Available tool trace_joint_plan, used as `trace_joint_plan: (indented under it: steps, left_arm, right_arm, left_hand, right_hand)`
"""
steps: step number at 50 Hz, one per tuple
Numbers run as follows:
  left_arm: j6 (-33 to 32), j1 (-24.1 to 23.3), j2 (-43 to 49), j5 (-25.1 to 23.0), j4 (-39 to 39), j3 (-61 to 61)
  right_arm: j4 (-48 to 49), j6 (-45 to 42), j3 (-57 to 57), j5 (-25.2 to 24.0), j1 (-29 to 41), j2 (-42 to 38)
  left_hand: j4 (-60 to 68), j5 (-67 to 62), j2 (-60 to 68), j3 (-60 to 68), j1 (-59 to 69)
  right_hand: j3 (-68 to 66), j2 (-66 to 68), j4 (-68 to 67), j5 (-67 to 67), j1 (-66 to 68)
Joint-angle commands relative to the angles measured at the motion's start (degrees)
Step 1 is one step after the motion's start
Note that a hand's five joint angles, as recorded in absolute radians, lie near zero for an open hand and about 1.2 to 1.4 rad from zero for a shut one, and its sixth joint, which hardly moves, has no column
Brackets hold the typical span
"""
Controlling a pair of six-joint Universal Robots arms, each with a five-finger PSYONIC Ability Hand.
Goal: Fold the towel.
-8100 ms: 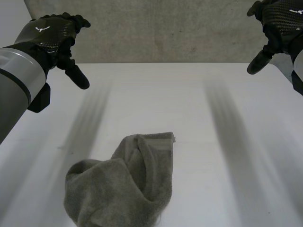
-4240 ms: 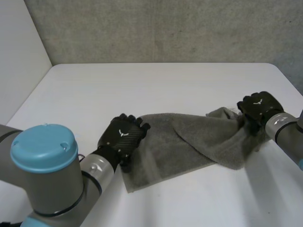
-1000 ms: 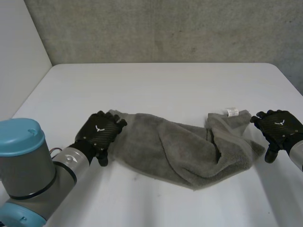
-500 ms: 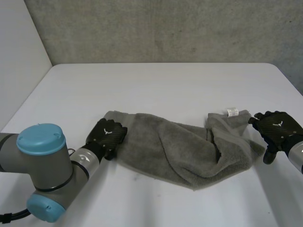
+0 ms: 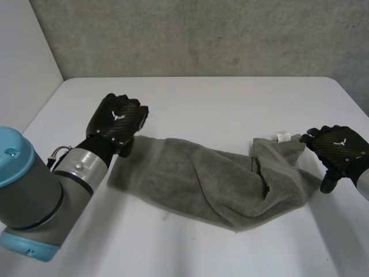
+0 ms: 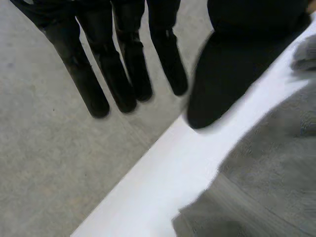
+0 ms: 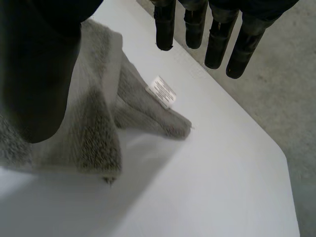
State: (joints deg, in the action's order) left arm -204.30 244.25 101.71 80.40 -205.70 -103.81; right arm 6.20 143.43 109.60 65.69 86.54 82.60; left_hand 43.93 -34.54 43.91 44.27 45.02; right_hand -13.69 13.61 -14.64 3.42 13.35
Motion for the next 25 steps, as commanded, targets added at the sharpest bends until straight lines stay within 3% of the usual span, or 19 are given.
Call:
trace_joint_plan:
  steps: [1, 14, 25]
  left_arm:
    - [-0.57, -0.18, 5.95, -0.24, 5.39, -1.04]
    - [-0.49, 0.61, 15.45, -0.16, 5.75, 1.15]
    - [-0.40, 0.61, 18.87, -0.24, 4.43, 3.79]
  right_arm:
    - [-0.66, -0.08, 0.61, -2.32, -0.05, -0.33]
    - [-0.13, -0.95, 0.79, -1.79, 0.21, -4.20]
    - [-0.04, -1.04, 0.97, -1.79, 0.30, -4.55]
  left_hand:
    - [-21.27, 21.88, -21.25, -21.60, -22.36]
    - [-19.08, 19.69, -19.06, -19.42, -20.17]
    - [0.26, 0.35, 0.28, -0.07, -0.83]
  right_hand:
    - [3.69, -3.61, 4.64, -3.42, -3.35]
    - [3.69, -3.61, 4.64, -3.42, -3.35]
    - [3.69, -3.61, 4.64, -3.42, -3.35]
